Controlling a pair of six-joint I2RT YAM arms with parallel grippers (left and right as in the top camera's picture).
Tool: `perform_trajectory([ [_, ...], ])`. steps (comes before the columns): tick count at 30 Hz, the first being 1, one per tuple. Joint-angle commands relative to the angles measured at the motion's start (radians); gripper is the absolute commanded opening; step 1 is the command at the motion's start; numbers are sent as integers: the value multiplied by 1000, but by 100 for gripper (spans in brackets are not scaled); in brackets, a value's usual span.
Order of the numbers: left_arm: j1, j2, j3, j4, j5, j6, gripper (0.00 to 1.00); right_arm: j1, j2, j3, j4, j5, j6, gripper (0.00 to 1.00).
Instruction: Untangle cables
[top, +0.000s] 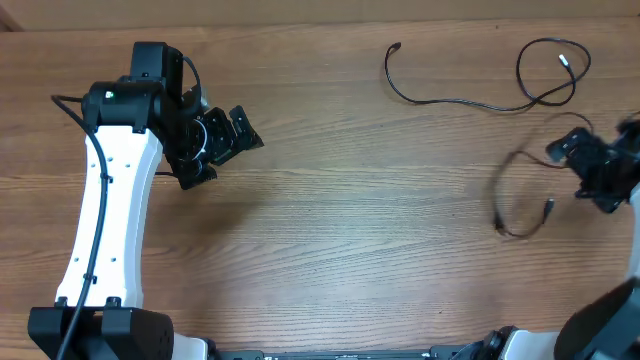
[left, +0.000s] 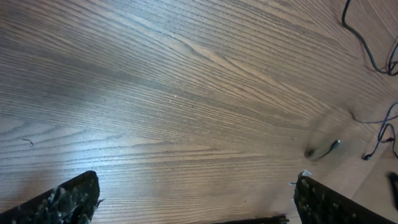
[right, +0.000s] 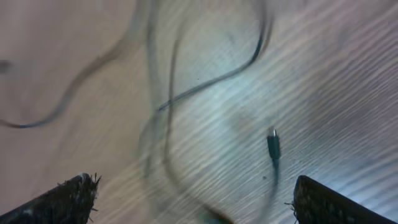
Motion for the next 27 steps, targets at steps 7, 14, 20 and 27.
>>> perform_trajectory([
  [7, 2, 3, 8, -29, -2, 1, 100, -1, -317, 143, -113, -29, 12, 100],
  [14, 2, 3, 8, -21, -6, 1, 99, -1, -539, 143, -201, -192, -90, 100],
  [20, 2, 3, 8, -21, -59, 2, 99, 6, -695, 143, -272, -231, -110, 100],
  [27, 2, 3, 8, -39, -110, 1, 100, 370, -728, 142, -360, -200, -117, 100],
])
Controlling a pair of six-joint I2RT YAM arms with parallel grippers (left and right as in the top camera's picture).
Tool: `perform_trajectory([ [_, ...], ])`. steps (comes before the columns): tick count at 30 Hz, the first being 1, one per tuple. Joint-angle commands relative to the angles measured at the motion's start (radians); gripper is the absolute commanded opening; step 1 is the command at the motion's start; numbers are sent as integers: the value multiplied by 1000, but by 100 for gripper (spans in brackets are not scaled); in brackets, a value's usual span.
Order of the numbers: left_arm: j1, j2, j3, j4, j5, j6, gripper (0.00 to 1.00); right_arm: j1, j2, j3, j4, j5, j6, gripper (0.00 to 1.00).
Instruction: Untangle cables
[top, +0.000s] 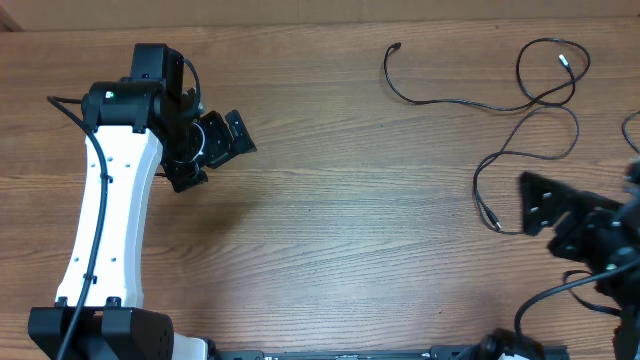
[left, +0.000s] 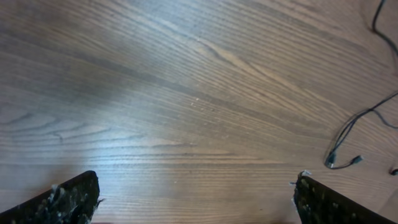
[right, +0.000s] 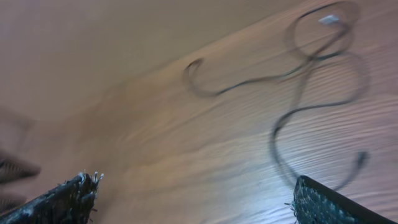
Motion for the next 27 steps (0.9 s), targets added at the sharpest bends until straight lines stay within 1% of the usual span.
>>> perform_trajectory([
  [1, 2, 3, 8, -21, -28, 1, 100, 238, 4, 14, -28, 53, -41, 100],
  [4, 2, 3, 8, -39, -29, 2, 100, 358, 4, 14, -72, 187, -61, 100],
  [7, 2, 3, 8, -36, -29, 1, 99, 423, 4, 14, -117, 239, -61, 100],
  [27, 2, 3, 8, -33, -29, 1, 99, 434, 4, 14, -159, 241, -61, 100],
])
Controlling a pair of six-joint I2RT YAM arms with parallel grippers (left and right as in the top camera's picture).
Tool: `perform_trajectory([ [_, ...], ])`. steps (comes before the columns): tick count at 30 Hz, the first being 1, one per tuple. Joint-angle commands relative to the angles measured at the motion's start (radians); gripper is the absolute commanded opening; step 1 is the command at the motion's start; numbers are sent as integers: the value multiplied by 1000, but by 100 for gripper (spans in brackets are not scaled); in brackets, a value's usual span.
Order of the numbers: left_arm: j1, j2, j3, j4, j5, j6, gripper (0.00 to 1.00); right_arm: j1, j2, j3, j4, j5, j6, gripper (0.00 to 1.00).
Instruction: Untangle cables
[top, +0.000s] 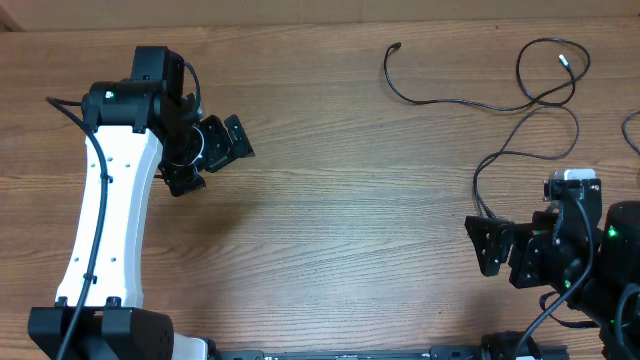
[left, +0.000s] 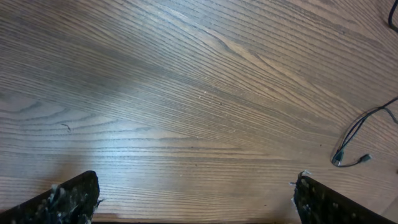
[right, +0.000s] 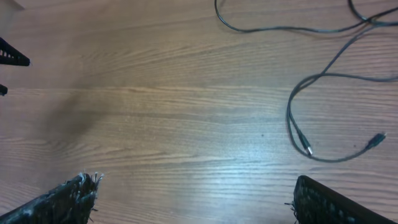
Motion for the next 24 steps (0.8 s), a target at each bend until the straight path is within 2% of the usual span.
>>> perform_trajectory([
  [1, 2, 3, 8, 1, -14, 1, 100, 7, -3, 14, -17, 10, -5, 100],
  [24, 2, 3, 8, 1, -14, 1, 99, 7, -3, 14, -49, 10, -5, 100],
])
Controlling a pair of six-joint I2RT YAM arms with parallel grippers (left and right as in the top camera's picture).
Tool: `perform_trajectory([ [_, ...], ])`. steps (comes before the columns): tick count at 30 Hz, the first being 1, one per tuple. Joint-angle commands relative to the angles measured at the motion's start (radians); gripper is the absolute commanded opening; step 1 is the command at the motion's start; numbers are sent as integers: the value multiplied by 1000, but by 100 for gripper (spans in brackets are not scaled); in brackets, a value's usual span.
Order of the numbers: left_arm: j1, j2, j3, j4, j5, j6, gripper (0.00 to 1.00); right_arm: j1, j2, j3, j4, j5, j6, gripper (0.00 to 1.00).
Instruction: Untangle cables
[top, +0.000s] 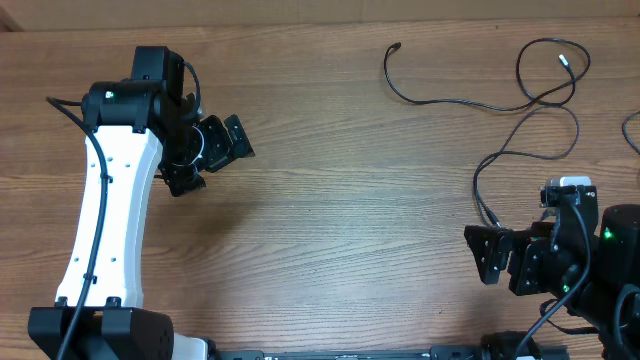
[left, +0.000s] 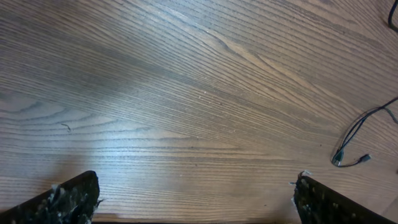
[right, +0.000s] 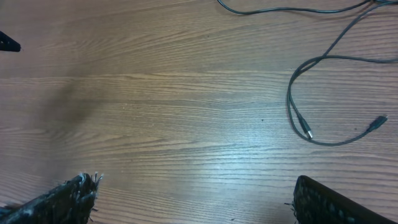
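Two thin black cables lie on the wooden table at the far right. One cable (top: 450, 104) runs from a plug at the back centre into a loop (top: 553, 70). The other cable (top: 520, 152) (right: 291, 106) curves down from there to its plug ends (right: 307, 133), which also show in the left wrist view (left: 349, 133). The two cross near the loop. My right gripper (top: 495, 262) (right: 196, 186) is open and empty, just in front of the plug ends. Far off at the left, my left gripper (top: 220, 160) (left: 198, 190) is open and empty.
A further dark cable (top: 629, 132) shows at the right table edge. The left arm's white link (top: 105, 215) stretches along the left side. Bare wood table (top: 340, 210) lies between the two grippers.
The right gripper has shifted slightly towards the near edge, so the cable sits a little higher in its wrist view. The left arm and both cables are unchanged.
At first the right gripper was open at the far right beside the nearer cable, which was blurred in motion. Then that cable lay still in an S-curve and the gripper stood nearer the front right. After that it was at the near edge, where it stays; the left arm barely moved.
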Motion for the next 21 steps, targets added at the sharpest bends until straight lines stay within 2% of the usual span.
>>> perform_trajectory([
  [1, 2, 3, 8, 1, -14, 1, 100, 6, -3, 14, 2, 10, -5, 100],
  [21, 2, 3, 8, 1, -14, 1, 100, 6, -3, 7, 15, -11, -6, 100],
])
